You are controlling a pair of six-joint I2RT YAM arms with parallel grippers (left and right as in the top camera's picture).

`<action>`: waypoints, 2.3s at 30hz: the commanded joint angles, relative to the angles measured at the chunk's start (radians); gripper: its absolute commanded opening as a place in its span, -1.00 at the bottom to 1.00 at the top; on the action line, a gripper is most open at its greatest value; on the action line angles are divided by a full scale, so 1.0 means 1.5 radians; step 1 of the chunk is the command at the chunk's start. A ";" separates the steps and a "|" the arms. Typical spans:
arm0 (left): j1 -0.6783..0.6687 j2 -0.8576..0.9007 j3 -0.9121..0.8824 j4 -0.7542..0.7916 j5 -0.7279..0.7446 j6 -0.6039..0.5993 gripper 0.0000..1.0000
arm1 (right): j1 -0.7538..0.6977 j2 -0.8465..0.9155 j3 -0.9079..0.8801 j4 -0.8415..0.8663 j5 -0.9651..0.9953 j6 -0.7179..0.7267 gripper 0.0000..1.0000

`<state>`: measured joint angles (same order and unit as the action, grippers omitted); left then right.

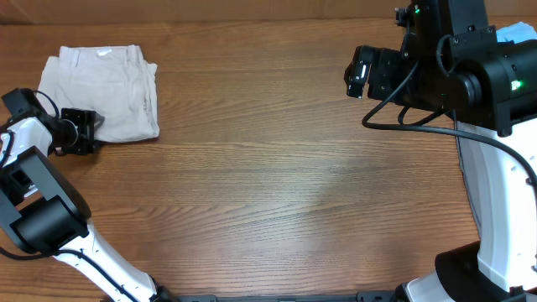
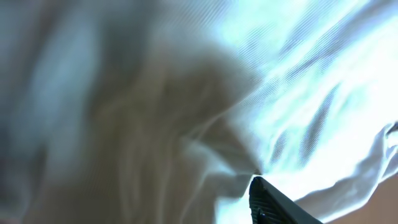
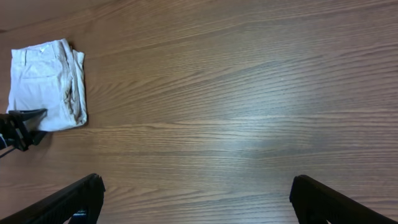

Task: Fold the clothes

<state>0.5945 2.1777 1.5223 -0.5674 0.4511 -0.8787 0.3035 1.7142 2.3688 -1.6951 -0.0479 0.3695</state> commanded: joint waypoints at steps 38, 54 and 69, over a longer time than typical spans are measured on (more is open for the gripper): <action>-0.050 0.091 -0.013 0.178 -0.209 0.038 0.28 | 0.003 -0.002 -0.001 0.001 0.004 -0.007 1.00; -0.101 0.092 -0.013 0.244 -0.201 0.025 0.34 | 0.003 -0.002 -0.001 0.001 0.004 -0.007 1.00; -0.114 0.092 -0.013 0.279 -0.200 -0.001 0.33 | 0.003 -0.002 -0.001 0.001 0.004 -0.007 1.00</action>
<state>0.4500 2.2498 1.5383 -0.1429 0.1387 -0.8612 0.3035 1.7142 2.3688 -1.6955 -0.0475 0.3656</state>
